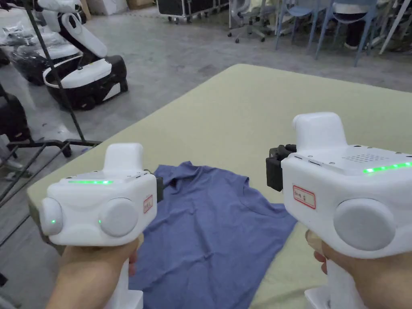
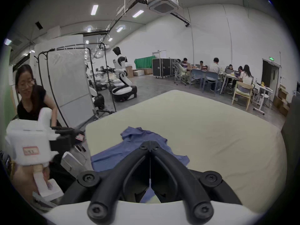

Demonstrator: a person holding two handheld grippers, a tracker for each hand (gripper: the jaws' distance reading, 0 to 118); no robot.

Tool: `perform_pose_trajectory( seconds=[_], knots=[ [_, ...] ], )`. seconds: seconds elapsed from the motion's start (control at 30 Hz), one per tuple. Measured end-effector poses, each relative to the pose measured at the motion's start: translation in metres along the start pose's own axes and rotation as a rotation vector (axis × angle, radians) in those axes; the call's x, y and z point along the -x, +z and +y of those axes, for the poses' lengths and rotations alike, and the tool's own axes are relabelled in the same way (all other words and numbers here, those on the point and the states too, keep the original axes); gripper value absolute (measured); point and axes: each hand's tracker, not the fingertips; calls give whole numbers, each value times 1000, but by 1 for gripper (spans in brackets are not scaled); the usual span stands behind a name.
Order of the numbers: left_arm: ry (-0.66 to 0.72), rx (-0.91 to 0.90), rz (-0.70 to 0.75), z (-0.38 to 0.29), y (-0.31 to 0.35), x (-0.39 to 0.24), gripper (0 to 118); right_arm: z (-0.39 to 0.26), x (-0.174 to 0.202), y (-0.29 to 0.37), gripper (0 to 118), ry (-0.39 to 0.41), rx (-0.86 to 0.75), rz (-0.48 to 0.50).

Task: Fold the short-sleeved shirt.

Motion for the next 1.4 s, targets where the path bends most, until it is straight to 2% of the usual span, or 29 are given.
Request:
perform_pose_trajectory(
  seconds=[0.17, 0.2, 0.23, 0.27, 0.3, 0.5, 0.63, 0.67, 0.7, 0.73, 0.8, 0.93, 1.0, 1.13, 1.23, 1.4],
  knots=[
    [23, 203, -177, -31, -107, -53, 0, -17, -26, -24, 3, 12, 75, -50],
    [22, 244, -181, -39, -127, -64, 7, -20, -32, -28, 3, 12, 88, -53],
    [12, 265, -194, -44, -142, -72, 40, -24, -34, -30, 3, 11, 98, -57],
    [6, 281, -211, -53, -162, -81, 107, -28, -39, -34, 3, 10, 113, -63],
    [-10, 326, -187, -59, -176, -88, 118, -31, -43, -37, 3, 12, 123, -67],
    [-131, 423, -139, -76, -234, -117, 118, -49, -59, -46, 3, 3, 180, -87],
    [-213, 470, -82, -95, -249, -126, 118, -50, -61, -46, 3, -9, 187, -82],
    [-258, 458, -18, -100, -243, -124, 103, -50, -62, -45, 3, -3, 187, -88],
    [-274, 422, 22, -97, -241, -121, 40, -50, -62, -43, 3, 3, 184, -93],
    [-236, 410, 35, -93, -239, -113, 1, -50, -63, -41, 3, 4, 182, -95],
    [-19, 424, -92, -86, -233, -89, 1, -49, -67, -35, 3, -6, 179, -97],
    [37, 436, -93, -78, -230, -71, 1, -50, -72, -26, 3, -27, 183, -113],
    [124, 404, -149, -64, -216, -68, 1, -51, -75, -16, 3, -46, 176, -119],
    [108, 358, -171, -34, -190, -78, 1, -51, -83, 3, 3, -78, 165, -136],
    [145, 343, -211, -12, -177, -88, 1, -50, -94, 21, 3, -100, 155, -147],
    [141, 309, -263, 20, -145, -132, 1, -57, -128, 83, 3, -146, 100, -231]
  ],
)
